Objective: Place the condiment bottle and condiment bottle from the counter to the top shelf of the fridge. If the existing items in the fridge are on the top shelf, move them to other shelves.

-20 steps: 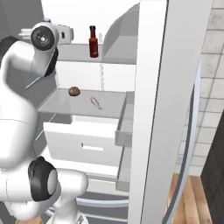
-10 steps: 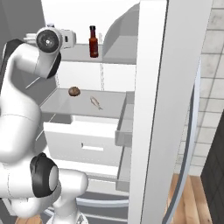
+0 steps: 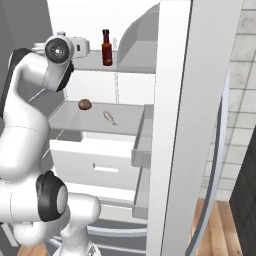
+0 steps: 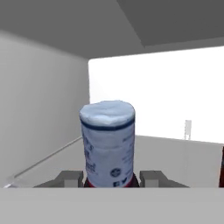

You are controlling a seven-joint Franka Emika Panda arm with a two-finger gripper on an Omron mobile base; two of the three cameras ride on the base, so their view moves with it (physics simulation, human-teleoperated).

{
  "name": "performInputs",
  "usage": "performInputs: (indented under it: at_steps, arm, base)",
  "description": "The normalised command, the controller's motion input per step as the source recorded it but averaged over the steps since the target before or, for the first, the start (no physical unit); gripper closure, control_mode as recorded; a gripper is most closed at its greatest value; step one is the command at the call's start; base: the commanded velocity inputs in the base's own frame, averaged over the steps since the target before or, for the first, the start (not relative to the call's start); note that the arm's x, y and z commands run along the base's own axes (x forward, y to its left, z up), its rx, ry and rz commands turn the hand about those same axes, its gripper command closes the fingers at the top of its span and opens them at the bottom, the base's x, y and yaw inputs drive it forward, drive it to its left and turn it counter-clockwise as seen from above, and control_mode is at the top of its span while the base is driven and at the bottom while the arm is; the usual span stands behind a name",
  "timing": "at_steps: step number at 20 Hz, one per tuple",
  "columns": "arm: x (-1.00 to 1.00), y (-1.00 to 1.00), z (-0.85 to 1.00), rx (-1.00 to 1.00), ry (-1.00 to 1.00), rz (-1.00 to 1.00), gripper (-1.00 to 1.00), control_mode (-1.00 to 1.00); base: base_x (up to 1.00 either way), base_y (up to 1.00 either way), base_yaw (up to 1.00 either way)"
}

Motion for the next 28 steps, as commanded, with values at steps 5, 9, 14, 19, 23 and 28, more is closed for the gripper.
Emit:
performInputs:
  at_steps: [5,9,14,19,23,28]
  arm:
    - [0.16,0.0,0.15,-0.01,0.0,-0.03,1.0,-1.0]
    - [0.25,0.03,0.21,-0.01,0.0,-0.01,1.0,-1.0]
    - [0.33,0.07,0.01,-0.01,0.0,0.0,1.0,-1.0]
    - [0.39,0.09,-0.01,-0.01,0.0,0.0,1.0,-1.0]
    - [0.44,0.09,-0.07,-0.01,0.0,0.0,1.0,-1.0]
    - [0.28,0.0,-0.22,0.0,0.0,0.0,1.0,-1.0]
  base:
    - [0.0,0.0,0.0]
    - [0.0,0.0,0.0]
    - [0.0,0.0,0.0]
    - [0.0,0.0,0.0]
    - [0.0,0.0,0.0]
    - [0.0,0.0,0.0]
